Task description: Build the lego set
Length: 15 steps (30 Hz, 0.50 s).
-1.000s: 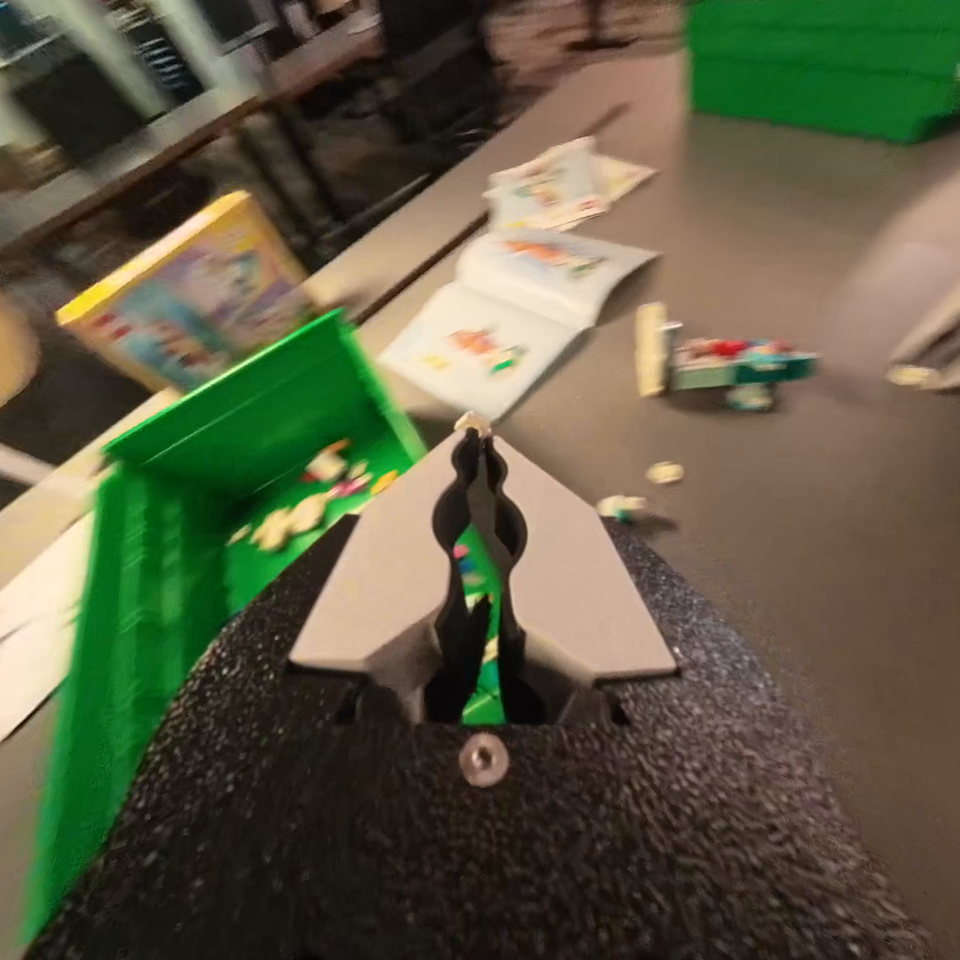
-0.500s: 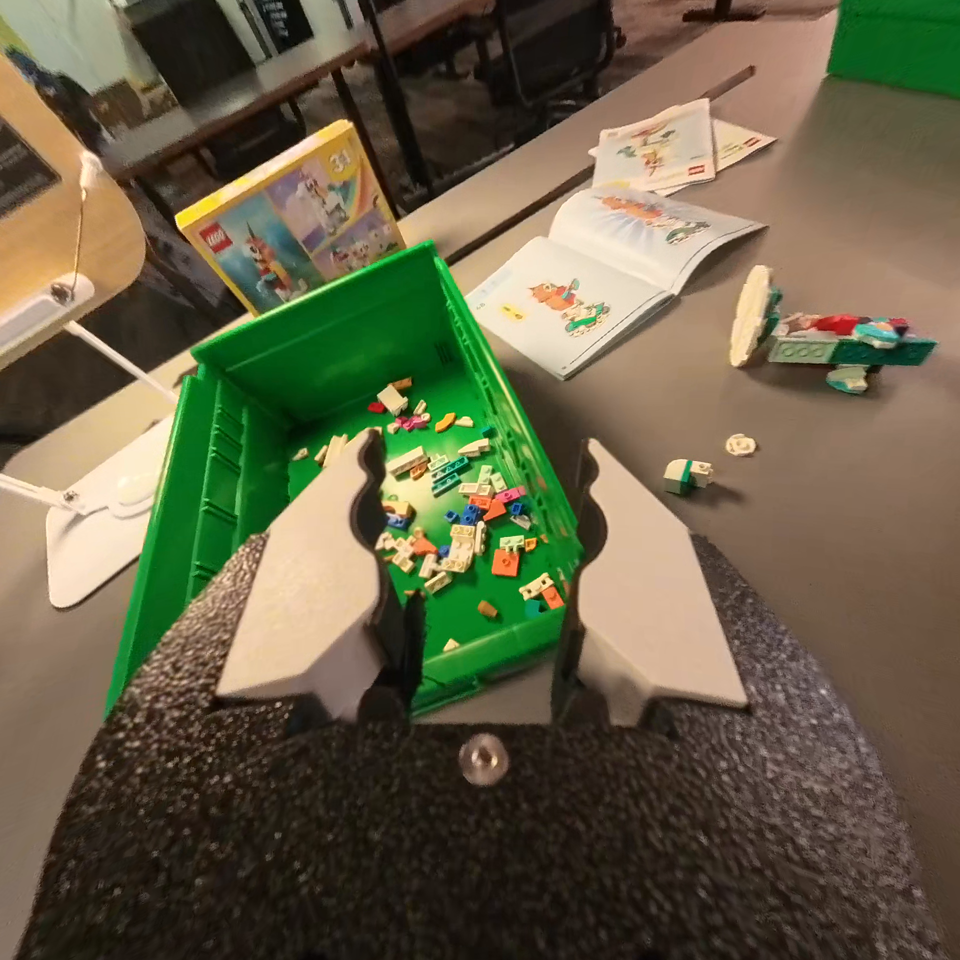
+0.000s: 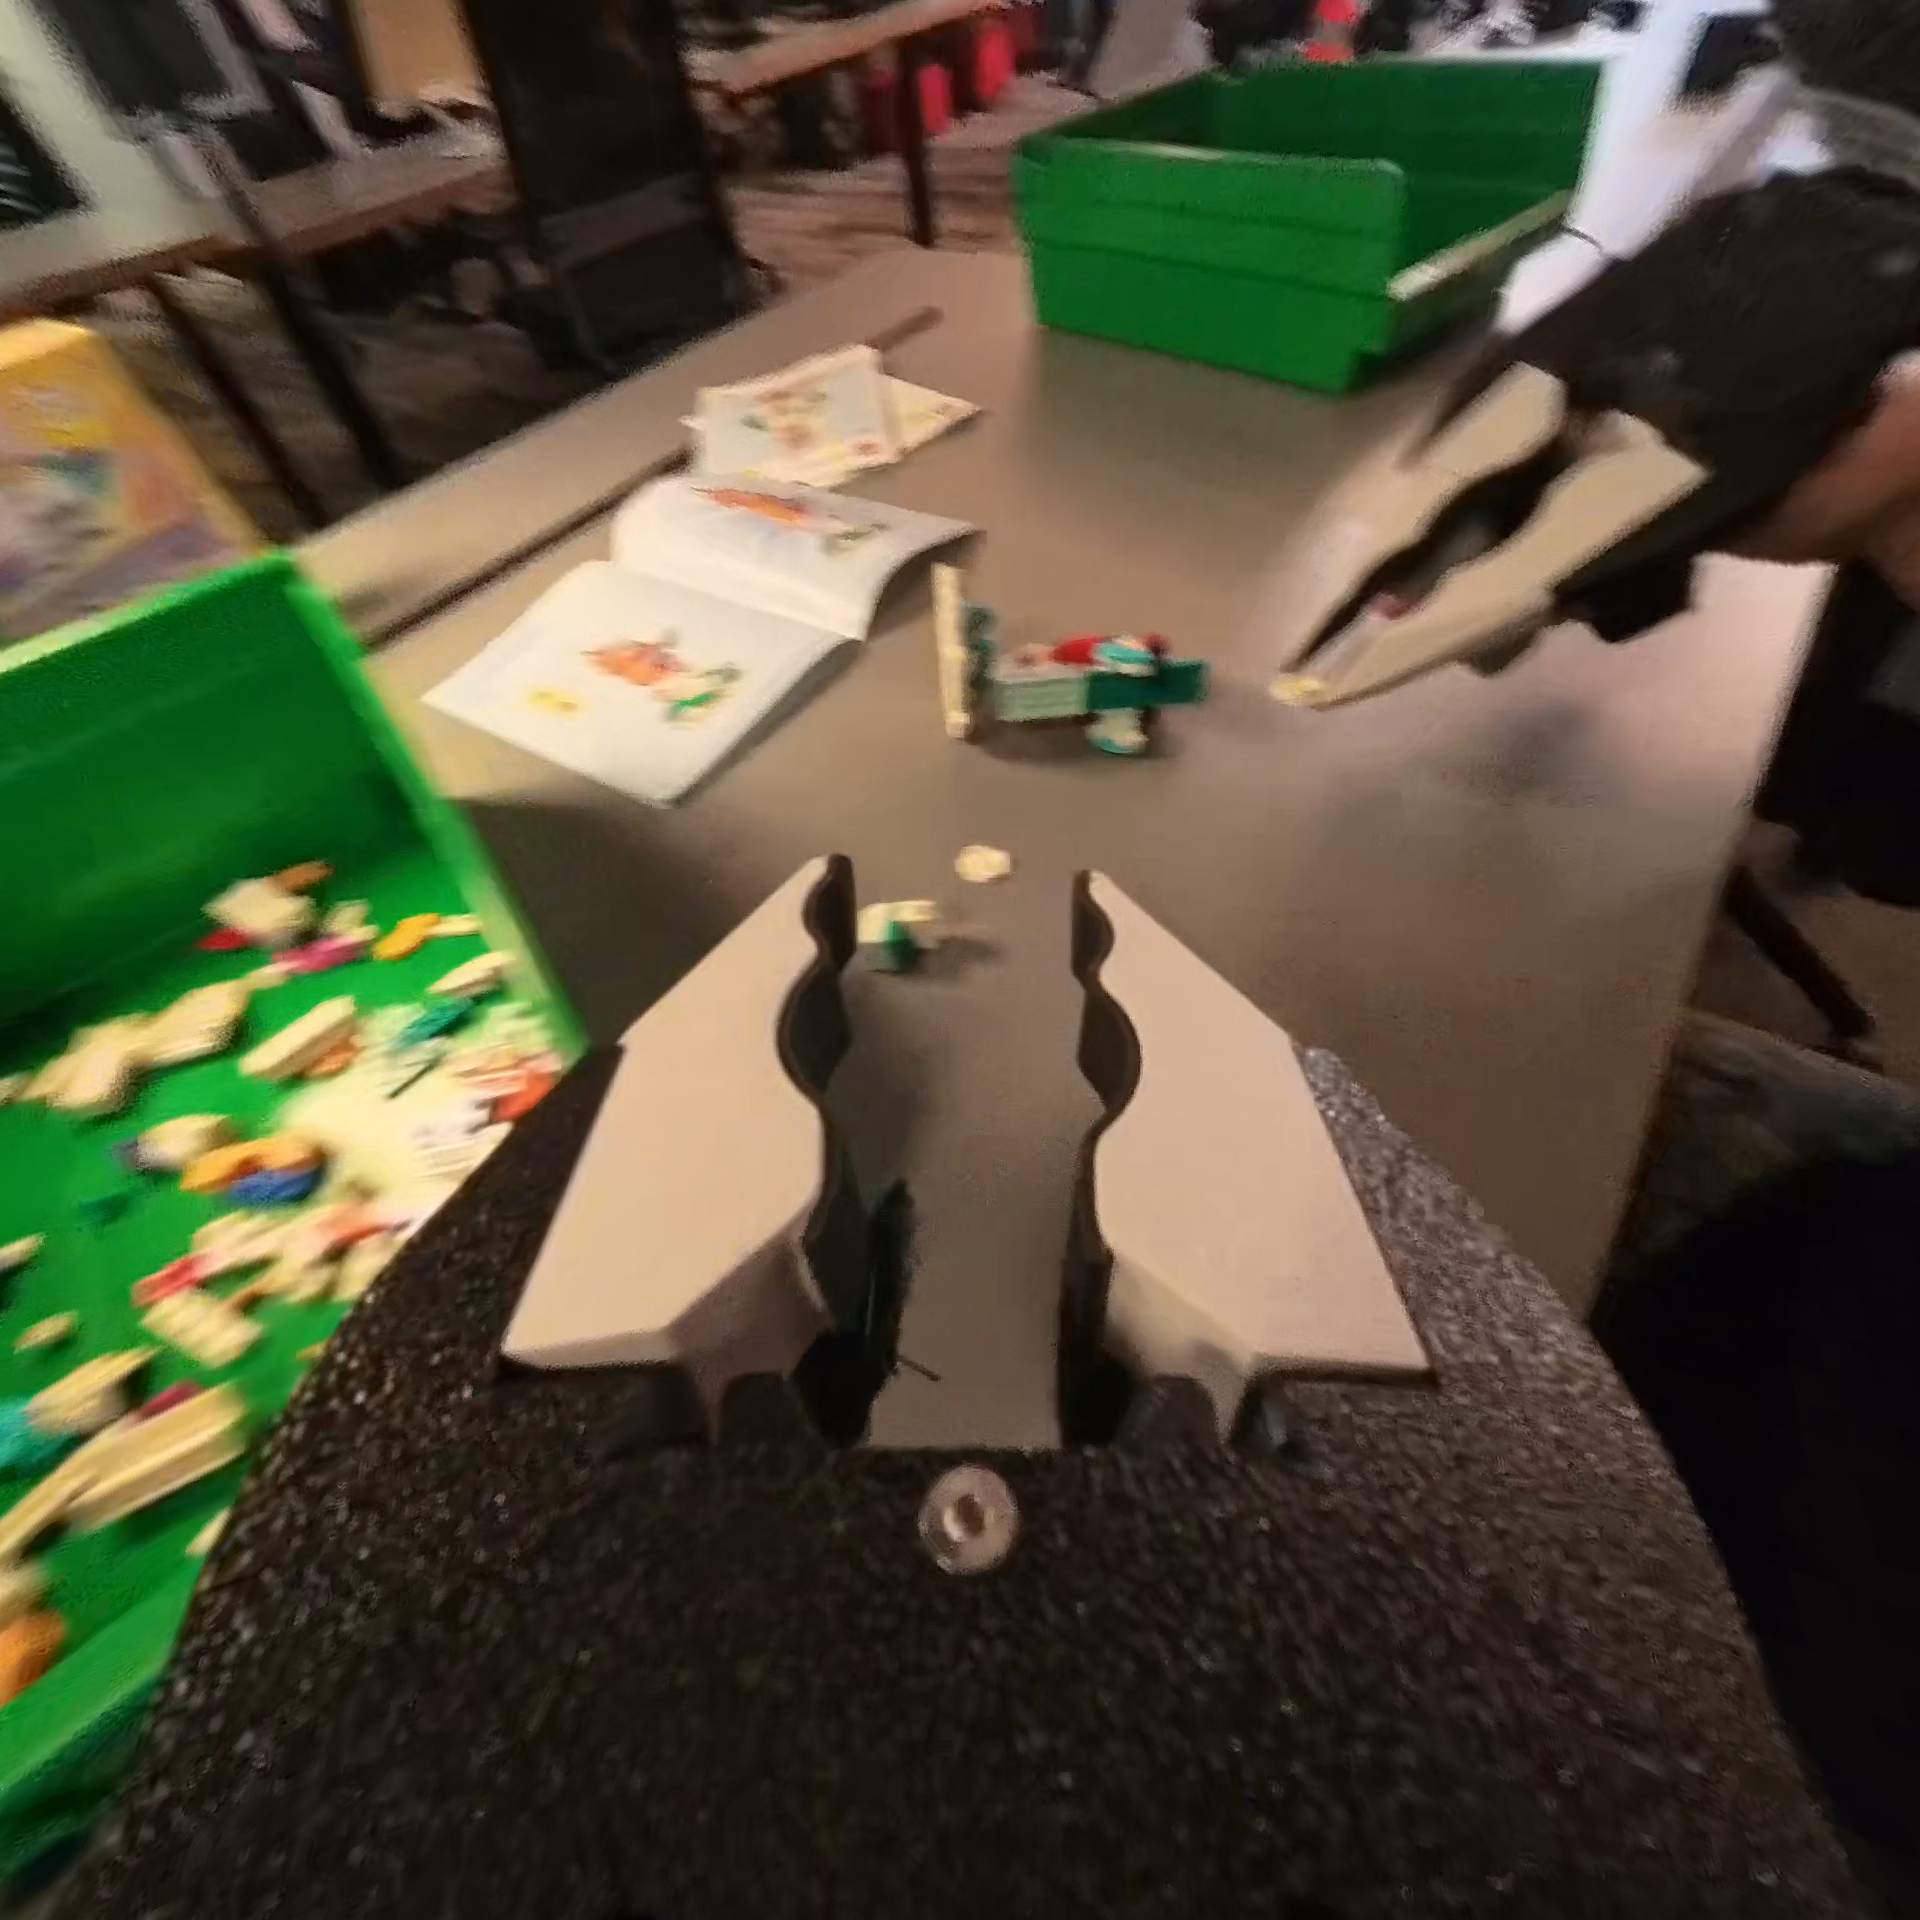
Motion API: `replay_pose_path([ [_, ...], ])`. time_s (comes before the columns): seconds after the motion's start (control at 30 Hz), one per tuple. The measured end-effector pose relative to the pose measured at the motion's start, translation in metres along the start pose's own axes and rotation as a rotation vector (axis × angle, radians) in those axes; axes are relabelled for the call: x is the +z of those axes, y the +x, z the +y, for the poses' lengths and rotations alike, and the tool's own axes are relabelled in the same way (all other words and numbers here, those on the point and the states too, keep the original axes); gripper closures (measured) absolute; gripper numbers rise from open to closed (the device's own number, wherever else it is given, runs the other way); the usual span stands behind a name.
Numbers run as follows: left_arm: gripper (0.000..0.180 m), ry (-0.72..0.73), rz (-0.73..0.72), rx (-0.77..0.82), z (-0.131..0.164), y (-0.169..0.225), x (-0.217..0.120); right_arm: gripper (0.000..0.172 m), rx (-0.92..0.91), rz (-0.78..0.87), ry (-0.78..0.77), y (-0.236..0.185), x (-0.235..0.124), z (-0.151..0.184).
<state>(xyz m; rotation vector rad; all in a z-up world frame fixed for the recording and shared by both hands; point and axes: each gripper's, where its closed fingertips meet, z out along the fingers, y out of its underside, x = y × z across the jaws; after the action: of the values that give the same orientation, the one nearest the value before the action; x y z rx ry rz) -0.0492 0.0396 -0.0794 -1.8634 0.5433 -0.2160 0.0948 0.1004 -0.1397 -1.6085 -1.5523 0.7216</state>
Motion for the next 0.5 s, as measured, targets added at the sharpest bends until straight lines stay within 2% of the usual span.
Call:
replay_pose_path([
  [0.03, 0.142, -0.023, 0.056, -0.006, 0.005, 0.014, 0.009, 0.159, -0.026, -0.028, 0.037, -0.009, 0.006, -0.011],
  [0.13, 0.139, -0.085, 0.084, 0.006, 0.017, 0.029, 0.025, 0.159, -0.121, -0.087, 0.055, -0.034, 0.029, -0.029],
  [0.23, 0.144, -0.023, 0.044, 0.038, 0.005, 0.026, 0.017, 0.159, -0.211, -0.112, 0.096, -0.049, 0.050, -0.057],
  [0.37, 0.147, 0.000, -0.069, 0.025, 0.000, 0.003, -0.009, 0.159, -0.241, -0.101, 0.323, -0.047, 0.067, -0.151],
  [0.5, 0.147, -0.019, -0.188, -0.013, 0.010, -0.022, -0.036, 0.159, -0.266, -0.092, 0.379, -0.036, 0.107, -0.225],
])
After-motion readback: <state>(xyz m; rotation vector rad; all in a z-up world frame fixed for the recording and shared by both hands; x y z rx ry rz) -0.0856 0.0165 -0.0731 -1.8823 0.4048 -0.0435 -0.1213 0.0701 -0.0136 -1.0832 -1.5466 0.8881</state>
